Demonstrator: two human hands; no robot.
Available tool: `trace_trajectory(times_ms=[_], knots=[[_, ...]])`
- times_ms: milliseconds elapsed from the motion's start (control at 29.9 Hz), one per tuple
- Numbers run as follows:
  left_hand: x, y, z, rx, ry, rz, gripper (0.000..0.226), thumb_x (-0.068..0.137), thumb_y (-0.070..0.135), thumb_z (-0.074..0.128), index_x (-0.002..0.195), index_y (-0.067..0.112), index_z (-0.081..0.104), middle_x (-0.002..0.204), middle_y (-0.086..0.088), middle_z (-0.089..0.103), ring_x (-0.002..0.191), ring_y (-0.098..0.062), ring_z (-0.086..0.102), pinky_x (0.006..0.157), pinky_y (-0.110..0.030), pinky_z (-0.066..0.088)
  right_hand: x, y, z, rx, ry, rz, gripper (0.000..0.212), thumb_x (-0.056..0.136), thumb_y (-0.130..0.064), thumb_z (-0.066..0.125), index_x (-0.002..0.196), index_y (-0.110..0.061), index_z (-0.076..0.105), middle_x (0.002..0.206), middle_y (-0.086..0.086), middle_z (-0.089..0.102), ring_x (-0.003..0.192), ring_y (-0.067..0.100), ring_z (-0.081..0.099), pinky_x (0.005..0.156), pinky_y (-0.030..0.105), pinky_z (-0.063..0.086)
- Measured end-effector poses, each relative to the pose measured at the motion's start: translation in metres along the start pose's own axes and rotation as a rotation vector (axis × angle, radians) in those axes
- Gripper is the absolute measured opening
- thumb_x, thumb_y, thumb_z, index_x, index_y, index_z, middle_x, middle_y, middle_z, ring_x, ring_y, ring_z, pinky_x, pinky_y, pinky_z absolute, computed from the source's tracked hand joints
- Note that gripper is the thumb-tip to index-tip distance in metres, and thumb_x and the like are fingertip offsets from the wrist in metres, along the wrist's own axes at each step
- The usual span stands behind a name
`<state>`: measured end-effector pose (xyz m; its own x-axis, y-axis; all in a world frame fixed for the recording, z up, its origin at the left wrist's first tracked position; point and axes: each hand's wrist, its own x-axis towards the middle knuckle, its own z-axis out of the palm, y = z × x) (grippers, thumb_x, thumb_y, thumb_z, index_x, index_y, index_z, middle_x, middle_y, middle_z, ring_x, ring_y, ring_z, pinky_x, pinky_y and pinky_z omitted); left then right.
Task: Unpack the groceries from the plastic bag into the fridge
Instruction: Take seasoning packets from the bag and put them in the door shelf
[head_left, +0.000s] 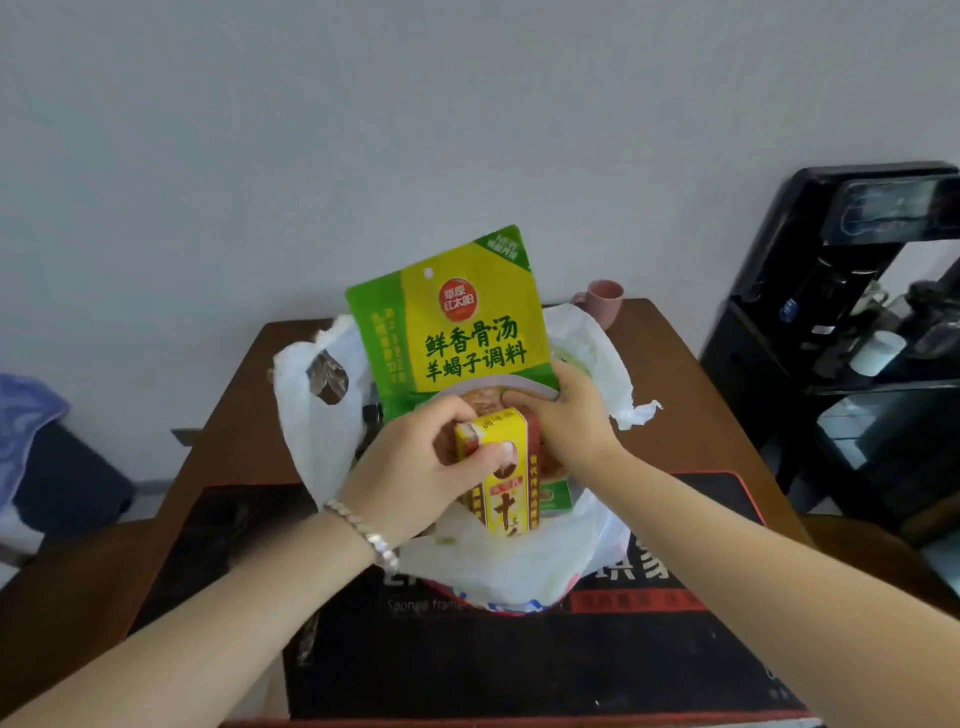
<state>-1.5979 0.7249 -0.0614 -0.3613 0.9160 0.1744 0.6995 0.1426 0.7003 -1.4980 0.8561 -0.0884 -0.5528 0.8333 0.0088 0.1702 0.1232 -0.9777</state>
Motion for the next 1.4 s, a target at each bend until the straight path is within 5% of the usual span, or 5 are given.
trace_trajectory(times_ms=[267, 668, 802, 1169, 1403], knots=[[0.034, 0.015, -0.038, -0.264, 0.080, 0.198, 0.023, 0.072, 0.021, 0.078, 0.073, 0.030, 0.057, 0.072, 0.017, 0.069, 0.064, 0.003, 0.065, 0.057, -0.013, 0.052, -0.022, -0.081, -0.036, -0.025, 0.519, -0.261, 0.015, 0.086, -0.011, 0.065, 0.091, -0.024, 0.062, 0.082, -0.020, 0.064, 0.077, -0.008, 0.060, 0.074, 0.013, 0.050], [0.025, 0.149, 0.050, -0.146, -0.460, 0.767, 0.015, 0.075, 0.040, 0.072, 0.079, 0.035, 0.059, 0.078, 0.008, 0.065, 0.075, -0.012, 0.062, 0.070, -0.032, 0.051, -0.244, -0.087, -0.135, -0.412, 1.260, -0.015, 0.021, 0.085, -0.004, 0.063, 0.101, -0.018, 0.064, 0.094, 0.000, 0.069, 0.093, 0.018, 0.064, 0.088, 0.034, 0.052], [-0.056, 0.221, 0.106, -0.142, -0.671, 1.000, 0.019, 0.079, 0.042, 0.068, 0.086, 0.028, 0.059, 0.083, 0.008, 0.062, 0.081, -0.015, 0.061, 0.075, -0.033, 0.050, -0.385, -0.075, -0.144, -0.491, 1.504, 0.183, 0.019, 0.085, -0.002, 0.059, 0.094, -0.018, 0.065, 0.091, -0.001, 0.069, 0.089, 0.017, 0.062, 0.073, 0.012, 0.049], [-0.388, 0.389, 0.201, -0.153, -1.039, 1.458, 0.027, 0.079, 0.053, 0.062, 0.086, 0.027, 0.060, 0.089, 0.007, 0.066, 0.082, -0.016, 0.062, 0.070, -0.032, 0.052, -0.762, -0.082, -0.090, -0.591, 2.077, 0.641, 0.040, 0.085, -0.024, 0.055, 0.124, -0.013, 0.056, 0.116, 0.006, 0.066, 0.110, 0.027, 0.060, 0.090, 0.043, 0.052], [-0.597, 0.477, 0.236, -0.262, -1.152, 1.603, 0.023, 0.077, 0.055, 0.063, 0.074, 0.033, 0.056, 0.080, 0.006, 0.065, 0.076, -0.015, 0.063, 0.064, -0.029, 0.053, -0.947, -0.109, -0.056, -0.678, 2.381, 0.744, 0.031, 0.090, -0.020, 0.061, 0.120, -0.009, 0.058, 0.100, -0.001, 0.064, 0.103, 0.024, 0.060, 0.086, 0.033, 0.046]])
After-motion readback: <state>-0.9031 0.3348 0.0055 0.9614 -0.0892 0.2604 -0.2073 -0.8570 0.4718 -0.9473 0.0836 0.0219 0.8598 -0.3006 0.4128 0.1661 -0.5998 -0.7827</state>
